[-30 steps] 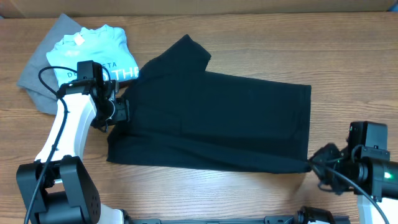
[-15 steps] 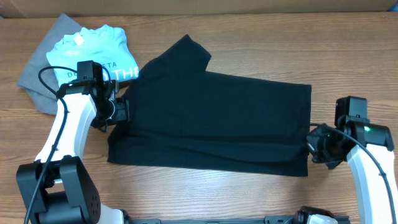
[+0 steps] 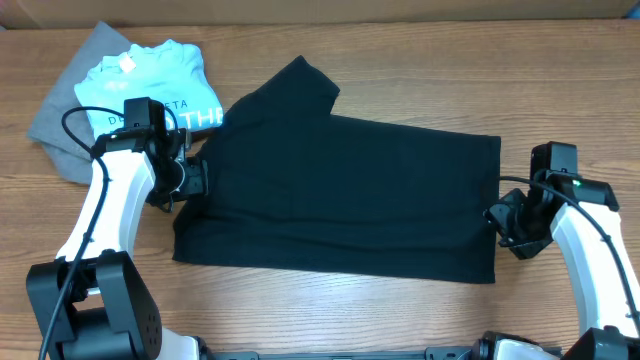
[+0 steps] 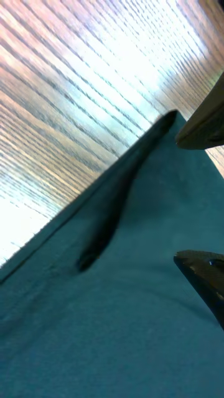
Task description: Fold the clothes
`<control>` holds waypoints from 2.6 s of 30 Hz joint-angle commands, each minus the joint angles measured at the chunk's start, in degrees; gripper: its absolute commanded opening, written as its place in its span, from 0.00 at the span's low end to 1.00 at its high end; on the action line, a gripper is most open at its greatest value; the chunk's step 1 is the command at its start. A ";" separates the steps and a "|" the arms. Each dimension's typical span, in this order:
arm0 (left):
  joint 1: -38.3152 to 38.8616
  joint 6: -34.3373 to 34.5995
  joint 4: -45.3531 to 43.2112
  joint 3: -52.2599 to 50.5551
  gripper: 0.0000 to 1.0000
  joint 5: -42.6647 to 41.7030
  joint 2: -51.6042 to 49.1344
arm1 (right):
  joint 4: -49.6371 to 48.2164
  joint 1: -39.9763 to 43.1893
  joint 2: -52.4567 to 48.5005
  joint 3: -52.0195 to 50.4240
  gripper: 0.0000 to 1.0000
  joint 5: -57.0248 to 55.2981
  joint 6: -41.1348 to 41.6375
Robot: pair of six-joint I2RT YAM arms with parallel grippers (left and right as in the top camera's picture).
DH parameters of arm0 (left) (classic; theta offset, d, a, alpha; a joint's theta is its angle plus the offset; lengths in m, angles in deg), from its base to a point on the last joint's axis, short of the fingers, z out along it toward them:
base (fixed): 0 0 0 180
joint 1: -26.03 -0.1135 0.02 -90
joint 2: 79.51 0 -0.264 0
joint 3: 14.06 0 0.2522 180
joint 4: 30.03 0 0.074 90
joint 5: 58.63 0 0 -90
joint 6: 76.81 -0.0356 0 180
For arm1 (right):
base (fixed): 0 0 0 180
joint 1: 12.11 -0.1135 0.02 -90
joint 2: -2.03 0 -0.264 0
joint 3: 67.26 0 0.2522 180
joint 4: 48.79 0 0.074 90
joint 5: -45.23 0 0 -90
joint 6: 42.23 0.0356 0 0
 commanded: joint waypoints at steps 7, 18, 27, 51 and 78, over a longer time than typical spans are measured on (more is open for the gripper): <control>0.15 -0.28 -0.13 -0.24 0.64 -0.63 0.31 | 3.37 1.81 0.13 -2.21 0.51 3.43 -6.19; 0.15 -0.28 -0.13 -0.24 0.64 -0.63 0.31 | -8.07 2.03 -0.66 -15.45 0.60 7.23 -3.69; 0.15 -0.28 -0.90 -0.24 0.64 -0.63 0.31 | -9.77 2.10 -2.69 -17.49 0.04 7.32 -0.96; 0.04 -0.55 -1.18 -0.24 0.64 0.00 0.31 | 6.95 5.46 -2.64 -12.39 0.04 7.76 4.98; 9.79 -6.69 -4.83 17.27 0.86 -9.20 -1.14 | -9.73 6.32 -2.40 17.66 0.49 15.69 -12.20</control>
